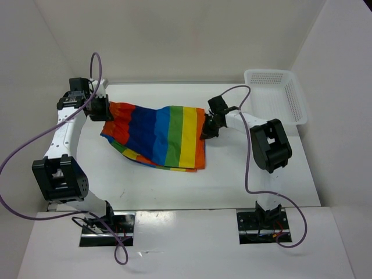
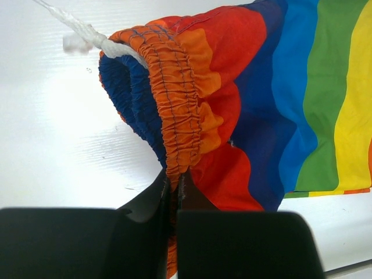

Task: Fold and stack the shorts
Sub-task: Fold the shorts

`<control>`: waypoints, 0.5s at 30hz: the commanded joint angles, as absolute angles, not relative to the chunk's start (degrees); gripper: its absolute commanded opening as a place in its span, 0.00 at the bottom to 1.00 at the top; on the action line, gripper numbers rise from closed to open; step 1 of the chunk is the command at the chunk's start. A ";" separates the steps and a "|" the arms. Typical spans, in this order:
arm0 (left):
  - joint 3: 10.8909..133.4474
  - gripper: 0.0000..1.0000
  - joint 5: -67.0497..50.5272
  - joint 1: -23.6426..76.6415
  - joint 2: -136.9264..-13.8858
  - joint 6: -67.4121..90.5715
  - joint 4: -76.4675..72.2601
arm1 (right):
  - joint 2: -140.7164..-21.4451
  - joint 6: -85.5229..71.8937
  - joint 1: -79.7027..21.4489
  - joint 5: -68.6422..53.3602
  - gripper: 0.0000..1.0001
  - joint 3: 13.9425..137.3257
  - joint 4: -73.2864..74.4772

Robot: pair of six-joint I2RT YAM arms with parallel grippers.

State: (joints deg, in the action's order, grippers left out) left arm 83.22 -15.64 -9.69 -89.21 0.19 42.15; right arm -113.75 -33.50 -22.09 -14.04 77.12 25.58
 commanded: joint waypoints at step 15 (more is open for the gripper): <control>85.96 0.00 -18.54 -9.67 -90.97 0.00 42.89 | -131.36 -33.47 -43.32 -19.78 0.00 114.05 33.74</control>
